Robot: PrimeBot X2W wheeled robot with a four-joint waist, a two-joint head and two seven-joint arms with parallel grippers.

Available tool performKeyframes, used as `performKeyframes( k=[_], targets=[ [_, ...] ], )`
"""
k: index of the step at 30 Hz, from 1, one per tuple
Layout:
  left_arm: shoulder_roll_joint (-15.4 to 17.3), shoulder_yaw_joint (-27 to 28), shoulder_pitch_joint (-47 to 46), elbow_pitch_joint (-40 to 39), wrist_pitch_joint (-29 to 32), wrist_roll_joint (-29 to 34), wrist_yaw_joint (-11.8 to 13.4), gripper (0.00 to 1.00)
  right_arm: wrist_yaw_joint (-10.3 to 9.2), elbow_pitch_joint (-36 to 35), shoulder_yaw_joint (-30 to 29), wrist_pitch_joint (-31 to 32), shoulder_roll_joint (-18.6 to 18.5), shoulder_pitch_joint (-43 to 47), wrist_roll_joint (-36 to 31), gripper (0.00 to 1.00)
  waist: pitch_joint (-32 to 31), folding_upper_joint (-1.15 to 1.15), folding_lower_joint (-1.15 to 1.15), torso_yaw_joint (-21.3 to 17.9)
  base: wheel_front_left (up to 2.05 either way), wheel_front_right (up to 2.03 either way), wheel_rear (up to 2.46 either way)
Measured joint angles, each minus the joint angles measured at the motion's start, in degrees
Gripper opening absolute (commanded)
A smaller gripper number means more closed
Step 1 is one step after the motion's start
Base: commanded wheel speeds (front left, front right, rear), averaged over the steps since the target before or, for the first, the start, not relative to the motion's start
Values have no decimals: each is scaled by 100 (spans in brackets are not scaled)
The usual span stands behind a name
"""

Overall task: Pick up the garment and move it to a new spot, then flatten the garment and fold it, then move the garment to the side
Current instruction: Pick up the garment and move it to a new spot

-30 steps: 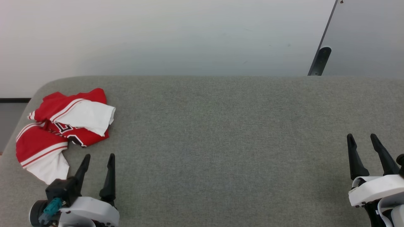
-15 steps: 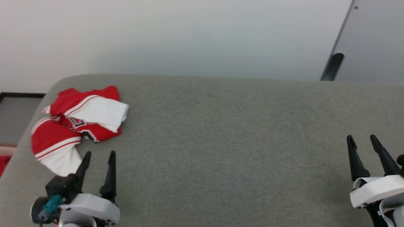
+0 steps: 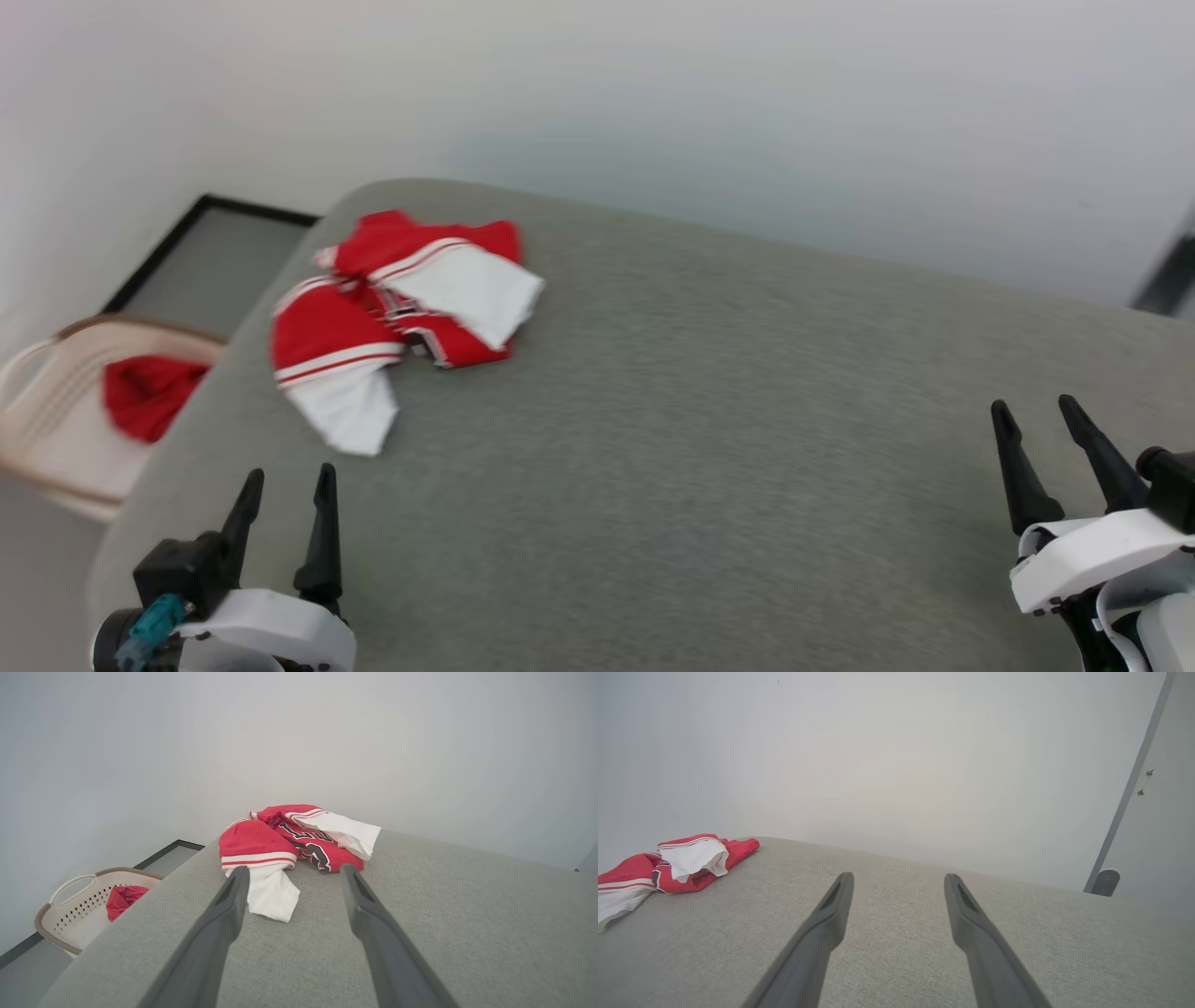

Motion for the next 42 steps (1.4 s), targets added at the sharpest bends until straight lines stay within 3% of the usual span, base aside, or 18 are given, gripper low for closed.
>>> performKeyframes(
  k=[6, 10, 18, 25, 31, 37, 42],
  targets=[
    [-107, 58, 140, -63, 0, -26, 91, 100, -1, 65, 180, 13, -49, -25, 31, 100, -1, 0, 0, 693, 0, 0, 0],
    [-207, 357, 415, -405, 0, -105, 269, 100, 0, 67, 603, 129, -21, -447, 40, 100, 45, 0, 0, 1088, 0, 0, 0],
    [-509, 742, 970, -1079, 0, -152, 411, 100, 0, 436, 1482, 142, 59, -1187, 290, 100, 331, 0, 0, 1480, 0, 0, 0],
    [-584, 798, 1122, -1268, 0, -125, 387, 100, 0, 725, 1840, 11, 12, -1396, 554, 100, 392, 0, 0, 1545, -2, -2, -2],
    [-403, 597, 765, -1189, 3, -18, 190, 100, 0, 736, 1780, -42, -113, -1337, 647, 100, 350, 0, 0, 1474, 0, 0, 0],
    [-62, 76, -350, -945, 292, -30, -55, 100, 0, 455, 1358, -63, -268, -893, 546, 100, 392, 0, 0, 1374, 0, 0, 0],
    [299, -21, -1586, -590, 261, -581, -131, 100, 2, -69, 1265, 69, -240, -956, 259, 100, 514, 0, 0, 1179, 0, 0, 0]
  ],
)
